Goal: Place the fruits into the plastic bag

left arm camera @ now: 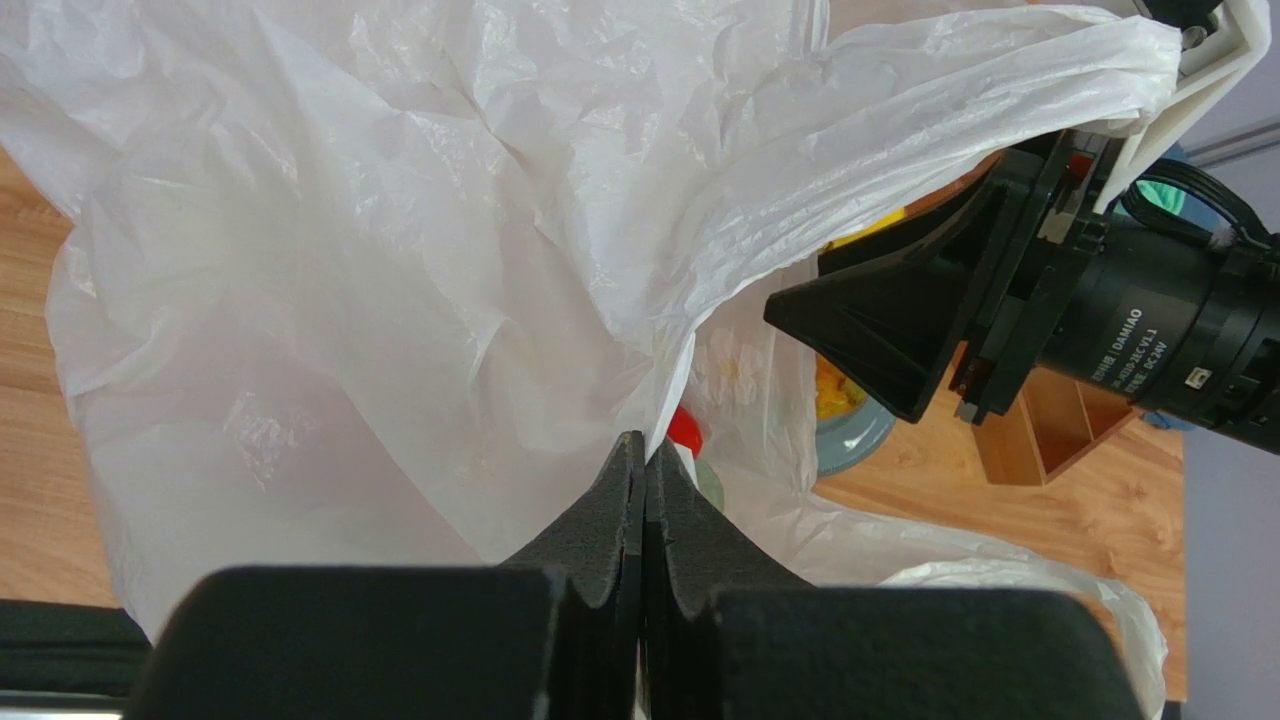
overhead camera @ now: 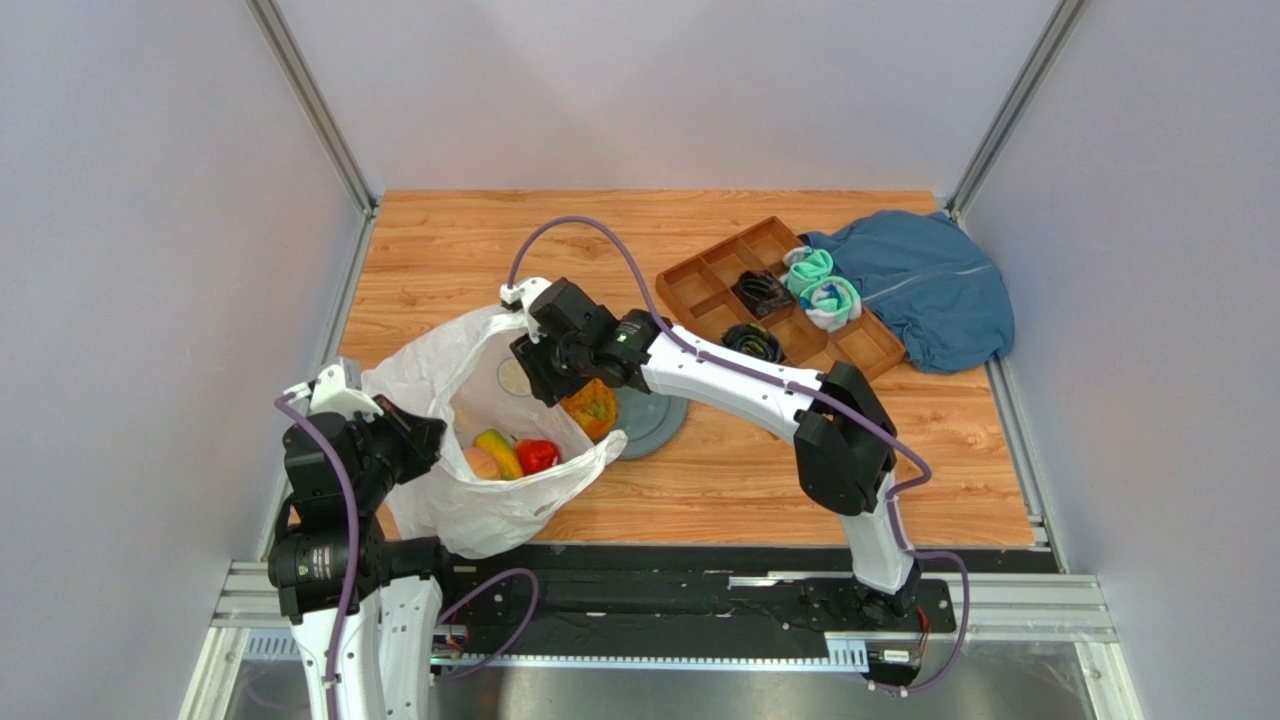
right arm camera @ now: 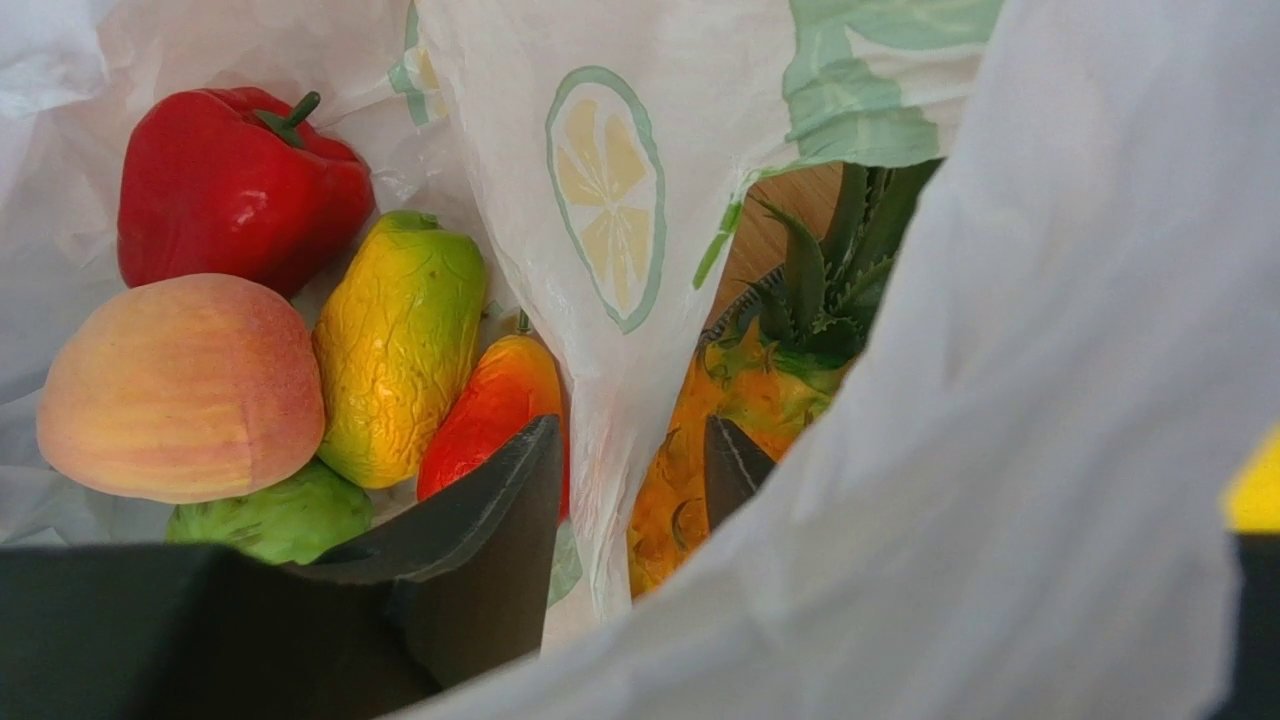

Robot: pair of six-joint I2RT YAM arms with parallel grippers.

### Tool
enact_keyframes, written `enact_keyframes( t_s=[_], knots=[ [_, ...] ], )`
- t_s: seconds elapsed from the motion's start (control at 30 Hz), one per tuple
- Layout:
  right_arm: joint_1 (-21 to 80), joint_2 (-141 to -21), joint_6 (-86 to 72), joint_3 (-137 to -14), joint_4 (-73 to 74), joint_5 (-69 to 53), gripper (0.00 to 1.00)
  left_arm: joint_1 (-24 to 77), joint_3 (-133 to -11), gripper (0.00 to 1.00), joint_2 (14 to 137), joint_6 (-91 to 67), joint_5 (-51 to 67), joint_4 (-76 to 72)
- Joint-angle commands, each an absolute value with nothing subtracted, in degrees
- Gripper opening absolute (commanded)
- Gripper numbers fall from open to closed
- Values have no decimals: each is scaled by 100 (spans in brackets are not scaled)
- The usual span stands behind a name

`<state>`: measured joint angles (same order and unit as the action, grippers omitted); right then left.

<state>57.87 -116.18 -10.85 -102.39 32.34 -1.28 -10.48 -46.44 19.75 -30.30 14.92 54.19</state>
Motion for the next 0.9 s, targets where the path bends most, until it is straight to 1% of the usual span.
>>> enact_keyframes(
  t_s=[0.0, 0.07, 0.17, 0.23, 0.27, 0.3, 0.43, 0.63, 0.73, 0.87],
  knots=[
    [5739, -11672, -1037, -10512, 3076, -246, 39, -1037, -4658, 0, 1942, -2927, 1512, 5282],
    [5731, -11637, -1046, -10494, 2998, -299, 37, -1037, -4658, 0, 1942, -2936, 1512, 5282],
    [5730, -11567, -1055, -10389, 2813, -387, 31, -1037, -4667, 0, 1934, -2936, 1494, 5282],
    [5730, -11487, -1081, -10310, 2707, -430, 23, -1037, -4667, 0, 1942, -2944, 1451, 5300],
    [5730, -11453, -1098, -10292, 2603, -457, 18, -1037, -4676, 0, 1925, -2962, 1441, 5309],
    [5730, -11383, -1116, -10266, 2549, -518, 11, -1037, -4676, 0, 1934, -2971, 1407, 5317],
    [5731, -11215, -1256, -10195, 2268, -615, 0, -1037, -4702, 0, 1872, -3032, 1257, 5344],
    [5722, -10987, -1485, -10318, 2048, -870, 0, -1037, -4755, 0, 1705, -3225, 1064, 5396],
    [5730, -10837, -1599, -10371, 1847, -975, 0, -1037, -4921, 0, 1626, -3313, 801, 5414],
    [5730, -10697, -1801, -10756, 1810, -1072, 0, -1037, -5290, 0, 1643, -3322, 466, 5405]
  ],
)
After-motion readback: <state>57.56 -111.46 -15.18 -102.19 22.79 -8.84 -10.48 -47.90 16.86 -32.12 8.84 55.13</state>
